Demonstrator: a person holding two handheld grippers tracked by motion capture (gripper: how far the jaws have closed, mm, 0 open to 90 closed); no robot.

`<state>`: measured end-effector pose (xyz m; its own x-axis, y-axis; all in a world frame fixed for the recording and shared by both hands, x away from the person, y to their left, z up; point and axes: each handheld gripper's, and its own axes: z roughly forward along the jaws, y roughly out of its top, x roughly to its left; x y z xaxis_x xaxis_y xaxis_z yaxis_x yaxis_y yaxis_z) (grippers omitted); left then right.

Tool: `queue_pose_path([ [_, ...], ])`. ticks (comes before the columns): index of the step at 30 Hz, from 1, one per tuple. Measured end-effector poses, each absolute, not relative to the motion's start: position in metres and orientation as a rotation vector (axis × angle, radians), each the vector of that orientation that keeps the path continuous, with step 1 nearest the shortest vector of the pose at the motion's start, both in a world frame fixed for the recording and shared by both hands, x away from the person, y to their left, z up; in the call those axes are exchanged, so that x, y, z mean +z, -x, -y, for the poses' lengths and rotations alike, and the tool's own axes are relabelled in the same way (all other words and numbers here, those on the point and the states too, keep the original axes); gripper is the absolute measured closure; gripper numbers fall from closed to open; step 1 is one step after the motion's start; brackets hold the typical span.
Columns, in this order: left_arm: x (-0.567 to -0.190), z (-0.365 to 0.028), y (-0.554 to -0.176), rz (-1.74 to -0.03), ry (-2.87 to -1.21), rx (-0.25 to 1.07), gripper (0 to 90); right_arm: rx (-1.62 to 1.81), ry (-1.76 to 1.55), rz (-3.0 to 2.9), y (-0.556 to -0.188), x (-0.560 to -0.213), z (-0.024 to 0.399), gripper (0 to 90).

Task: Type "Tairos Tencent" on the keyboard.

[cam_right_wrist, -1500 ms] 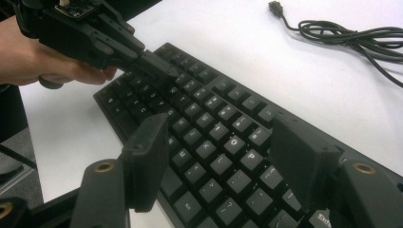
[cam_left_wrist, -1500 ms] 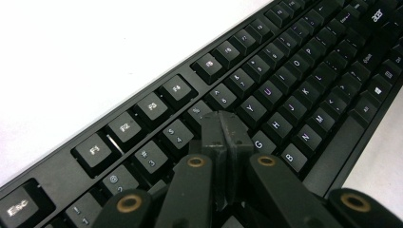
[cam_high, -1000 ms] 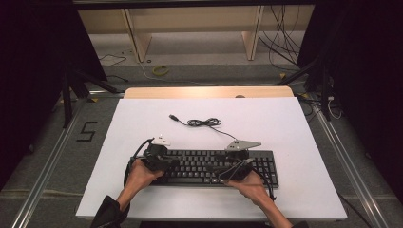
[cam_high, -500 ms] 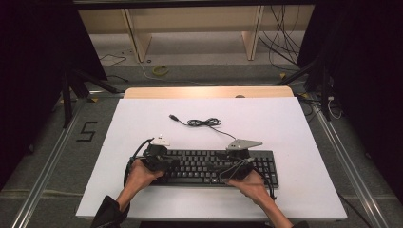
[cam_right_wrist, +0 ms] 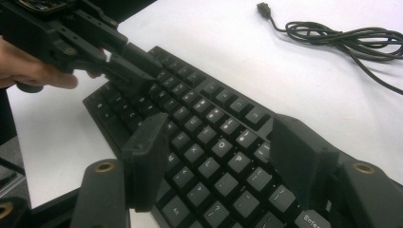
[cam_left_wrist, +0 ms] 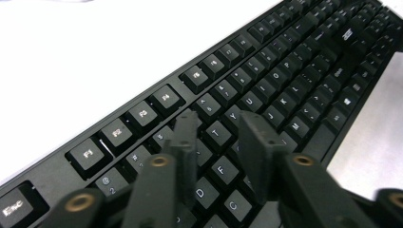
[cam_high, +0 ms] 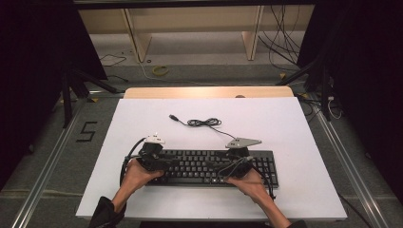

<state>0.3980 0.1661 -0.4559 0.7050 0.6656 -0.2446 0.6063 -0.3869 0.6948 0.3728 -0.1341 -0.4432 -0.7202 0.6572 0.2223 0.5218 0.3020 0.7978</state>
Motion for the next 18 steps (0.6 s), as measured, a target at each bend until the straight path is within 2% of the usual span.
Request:
queue_pose_path([
  [12,-0.45,-0.175,-0.394,-0.985,-2.046,0.057,45.0,1.372,-1.114,-2.427,-0.379,-0.445,0.129,40.3],
  [18,-0.449,-0.182,-0.391,-0.991,-2.028,0.046,39.4,1.357,-1.121,-2.441,-0.383,-0.446,0.126,42.1],
])
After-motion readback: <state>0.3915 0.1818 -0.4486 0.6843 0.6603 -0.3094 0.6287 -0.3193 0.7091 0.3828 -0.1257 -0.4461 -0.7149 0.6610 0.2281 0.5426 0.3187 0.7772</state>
